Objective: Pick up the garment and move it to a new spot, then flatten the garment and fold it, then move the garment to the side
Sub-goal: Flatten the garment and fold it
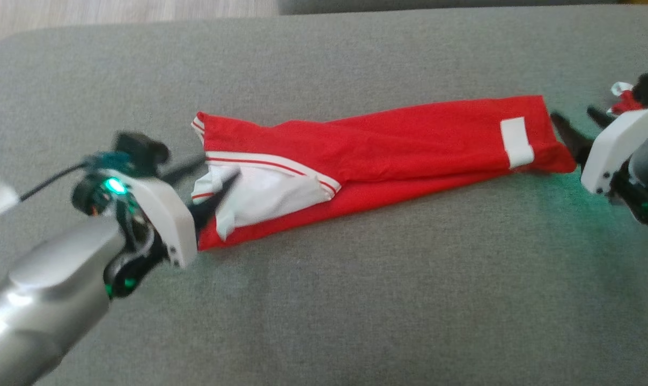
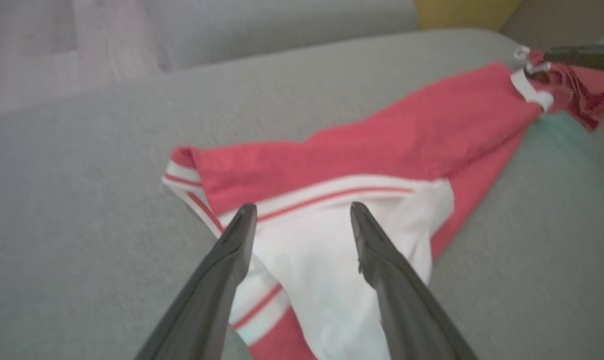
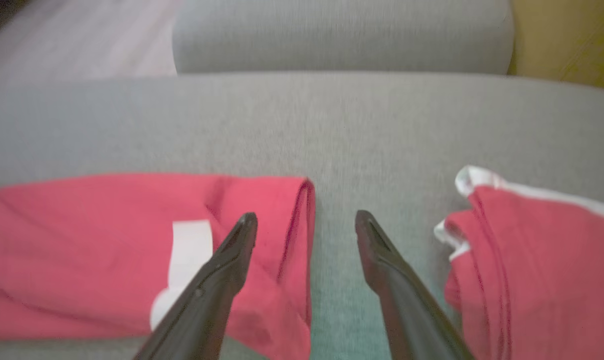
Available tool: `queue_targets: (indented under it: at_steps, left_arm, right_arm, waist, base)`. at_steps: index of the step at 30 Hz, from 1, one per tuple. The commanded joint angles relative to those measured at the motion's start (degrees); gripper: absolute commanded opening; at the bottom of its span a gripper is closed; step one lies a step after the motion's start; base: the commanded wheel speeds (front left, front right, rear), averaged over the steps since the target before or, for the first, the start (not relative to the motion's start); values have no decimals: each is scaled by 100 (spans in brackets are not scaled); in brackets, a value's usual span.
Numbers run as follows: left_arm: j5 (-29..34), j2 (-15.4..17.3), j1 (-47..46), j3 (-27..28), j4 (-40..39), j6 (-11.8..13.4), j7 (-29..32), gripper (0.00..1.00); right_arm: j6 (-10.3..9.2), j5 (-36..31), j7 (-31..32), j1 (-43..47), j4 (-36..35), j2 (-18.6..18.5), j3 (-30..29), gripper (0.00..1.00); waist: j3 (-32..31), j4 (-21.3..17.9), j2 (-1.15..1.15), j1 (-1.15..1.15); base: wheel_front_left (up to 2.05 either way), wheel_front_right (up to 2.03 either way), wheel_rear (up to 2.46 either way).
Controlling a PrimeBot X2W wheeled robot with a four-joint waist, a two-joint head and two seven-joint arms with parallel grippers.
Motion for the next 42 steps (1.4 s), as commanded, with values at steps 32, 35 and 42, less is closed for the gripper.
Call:
queue_targets:
  at_steps: [32,35,42]
  left_arm:
    - [4101,-2731,3789,5989,-747,512,-2126,100]
    - [4285,-2854,3780,6146,-661,322,-2126,100]
    - [4547,-3013,3546,6294,-525,89,-2126,100]
  right_arm:
    - [20,-4008,-2352,3334,-2420,2930,-4719,100]
    - [20,-4156,-2352,3318,-2413,2964,-4734,100]
    - [20,-4684,-2216,2768,-1921,2964,-5072,100]
  waist:
    - [-1175,-248,0,0]
    - [-1106,-232,0,0]
    - [-795,-126,0,0]
  base:
    - [0,0,0]
    - [0,0,0]
    - [0,0,0]
